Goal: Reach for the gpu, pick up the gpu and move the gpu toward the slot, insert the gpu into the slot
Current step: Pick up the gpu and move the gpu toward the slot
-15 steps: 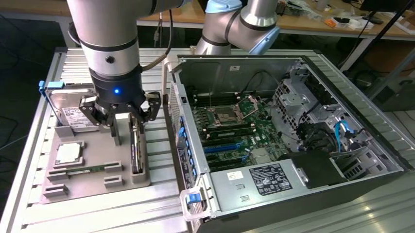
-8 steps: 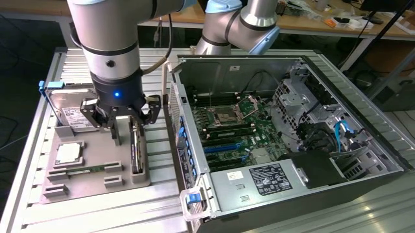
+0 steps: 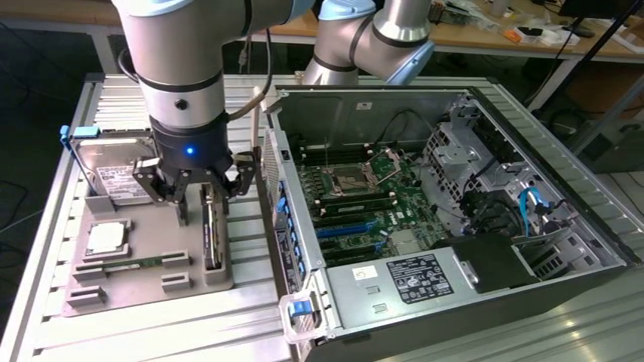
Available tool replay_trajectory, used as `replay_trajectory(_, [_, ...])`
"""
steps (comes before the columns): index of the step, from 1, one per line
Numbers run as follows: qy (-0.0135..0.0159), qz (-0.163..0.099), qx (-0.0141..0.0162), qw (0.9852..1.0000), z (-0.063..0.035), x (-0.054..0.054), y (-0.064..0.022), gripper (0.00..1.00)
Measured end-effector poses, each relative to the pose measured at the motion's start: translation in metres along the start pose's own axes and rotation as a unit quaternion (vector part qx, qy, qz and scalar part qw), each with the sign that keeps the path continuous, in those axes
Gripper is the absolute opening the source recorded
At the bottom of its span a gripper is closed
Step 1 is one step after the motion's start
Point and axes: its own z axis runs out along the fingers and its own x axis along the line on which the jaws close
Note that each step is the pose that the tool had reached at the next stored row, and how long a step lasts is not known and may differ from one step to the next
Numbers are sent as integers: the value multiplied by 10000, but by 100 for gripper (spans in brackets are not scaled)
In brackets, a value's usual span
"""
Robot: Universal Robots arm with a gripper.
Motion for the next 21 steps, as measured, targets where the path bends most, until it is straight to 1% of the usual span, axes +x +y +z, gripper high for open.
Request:
replay_trajectory(5, [0, 0, 1, 10000, 94, 2, 1, 60])
replay_trajectory(12, [0, 3, 3, 10000, 192, 4, 3, 60])
replay_trajectory(21, [0, 3, 3, 10000, 195, 4, 3, 60])
